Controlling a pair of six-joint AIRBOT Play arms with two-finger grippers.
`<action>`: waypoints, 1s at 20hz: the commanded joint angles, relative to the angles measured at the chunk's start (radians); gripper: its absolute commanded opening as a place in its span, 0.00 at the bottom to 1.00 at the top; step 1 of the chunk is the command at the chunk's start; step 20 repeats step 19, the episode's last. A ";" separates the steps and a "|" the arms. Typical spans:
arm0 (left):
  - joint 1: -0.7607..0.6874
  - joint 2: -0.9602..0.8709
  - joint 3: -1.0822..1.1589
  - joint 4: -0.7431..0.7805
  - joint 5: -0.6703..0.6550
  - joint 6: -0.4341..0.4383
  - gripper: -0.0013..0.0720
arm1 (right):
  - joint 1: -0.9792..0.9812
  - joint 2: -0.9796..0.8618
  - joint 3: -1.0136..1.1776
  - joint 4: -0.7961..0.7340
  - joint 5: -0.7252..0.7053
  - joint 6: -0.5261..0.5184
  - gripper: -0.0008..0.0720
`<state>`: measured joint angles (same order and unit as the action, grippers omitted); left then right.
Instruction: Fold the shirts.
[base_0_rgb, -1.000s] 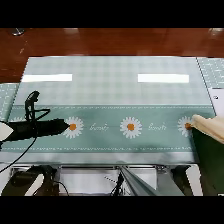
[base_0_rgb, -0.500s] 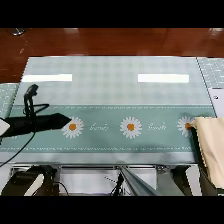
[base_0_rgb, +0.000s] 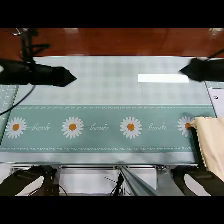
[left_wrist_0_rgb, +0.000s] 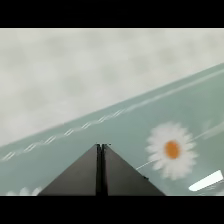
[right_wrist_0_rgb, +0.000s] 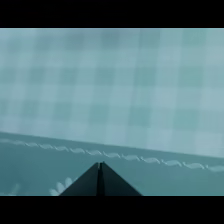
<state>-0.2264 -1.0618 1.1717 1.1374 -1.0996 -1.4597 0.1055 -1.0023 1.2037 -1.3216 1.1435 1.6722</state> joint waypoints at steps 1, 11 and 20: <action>-0.058 -0.052 -0.104 0.300 0.005 -0.146 0.05 | 0.252 -0.136 -0.099 -0.488 0.033 0.293 0.04; -0.011 -0.053 -0.162 0.311 0.018 -0.146 0.05 | 0.224 -0.252 -0.127 -0.515 0.099 0.325 0.04; -0.011 -0.053 -0.162 0.311 0.018 -0.146 0.05 | 0.224 -0.252 -0.127 -0.514 0.099 0.325 0.04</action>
